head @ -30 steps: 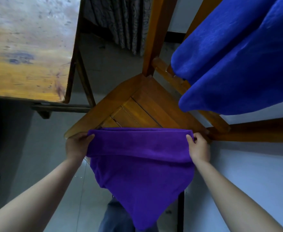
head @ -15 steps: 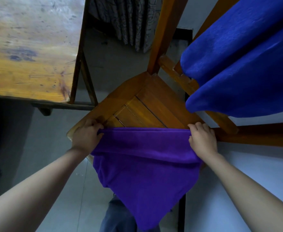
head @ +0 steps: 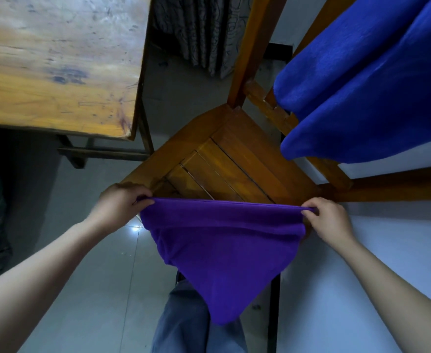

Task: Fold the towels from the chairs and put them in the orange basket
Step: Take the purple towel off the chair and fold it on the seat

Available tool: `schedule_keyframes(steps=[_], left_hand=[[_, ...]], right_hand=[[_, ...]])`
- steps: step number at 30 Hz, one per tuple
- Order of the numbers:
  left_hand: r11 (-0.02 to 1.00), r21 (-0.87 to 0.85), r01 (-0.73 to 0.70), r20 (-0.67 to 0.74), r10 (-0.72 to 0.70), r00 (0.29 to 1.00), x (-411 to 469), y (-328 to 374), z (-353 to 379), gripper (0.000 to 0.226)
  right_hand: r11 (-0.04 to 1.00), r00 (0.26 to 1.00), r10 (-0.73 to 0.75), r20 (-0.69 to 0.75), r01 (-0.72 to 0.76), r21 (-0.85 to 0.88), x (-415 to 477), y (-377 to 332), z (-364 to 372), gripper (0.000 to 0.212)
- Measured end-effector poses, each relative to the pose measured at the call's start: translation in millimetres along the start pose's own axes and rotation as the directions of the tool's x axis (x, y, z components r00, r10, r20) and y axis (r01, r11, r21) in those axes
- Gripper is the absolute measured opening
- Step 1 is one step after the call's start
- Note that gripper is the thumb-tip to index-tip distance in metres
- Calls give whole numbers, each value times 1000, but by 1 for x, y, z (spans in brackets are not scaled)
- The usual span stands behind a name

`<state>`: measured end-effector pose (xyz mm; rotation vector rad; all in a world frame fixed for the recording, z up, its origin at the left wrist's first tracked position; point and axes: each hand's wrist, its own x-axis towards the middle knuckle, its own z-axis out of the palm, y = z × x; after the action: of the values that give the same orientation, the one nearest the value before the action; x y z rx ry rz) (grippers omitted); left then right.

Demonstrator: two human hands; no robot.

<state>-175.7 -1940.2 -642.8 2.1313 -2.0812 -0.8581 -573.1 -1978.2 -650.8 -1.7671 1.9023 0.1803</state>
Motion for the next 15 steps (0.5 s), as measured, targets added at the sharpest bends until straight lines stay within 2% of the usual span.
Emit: schedule_keyframes(steps=[2, 3, 5, 7, 8, 9, 10, 11, 13, 15], left_hand=[[980, 64, -186, -52, 190, 980, -17, -3, -16, 4], [964, 94, -248, -62, 255, 965, -26, -2, -25, 9], [949, 60, -308, -59, 312, 948, -44, 0, -46, 16], [944, -77, -321, -129, 309, 942, -63, 5, -71, 5], [939, -180, -294, -170, 265, 949, -74, 10, -88, 16], [908, -324, -264, -188, 212, 959, -84, 15, -105, 17], [840, -484, -245, -205, 163, 965, -95, 21, -122, 13], [756, -606, -248, -232, 131, 964, -105, 27, -139, 15], [633, -720, -284, -279, 111, 954, -119, 34, -165, 21], [629, -710, -317, -318, 115, 941, -127, 40, -183, 18]], right_hand=[[999, 1000, -13, -5, 14, 36, -16, -1, -16, 16], [997, 1000, -24, -13, 25, 71, -25, -4, -27, 16], [985, 999, -34, -12, 35, 167, -44, -16, -54, 12], [954, 998, -51, 25, 41, 299, -65, -30, -89, 10], [919, 997, -72, 27, 55, 391, -77, -37, -108, 15], [859, 996, -93, 9, 76, 506, -87, -42, -126, 15], [777, 994, -105, -25, 98, 622, -99, -52, -145, 12], [708, 990, -121, -73, 137, 693, -110, -58, -161, 27], [639, 983, -155, -97, 175, 749, -121, -62, -183, 53], [614, 973, -199, -115, 216, 759, -129, -70, -196, 57]])
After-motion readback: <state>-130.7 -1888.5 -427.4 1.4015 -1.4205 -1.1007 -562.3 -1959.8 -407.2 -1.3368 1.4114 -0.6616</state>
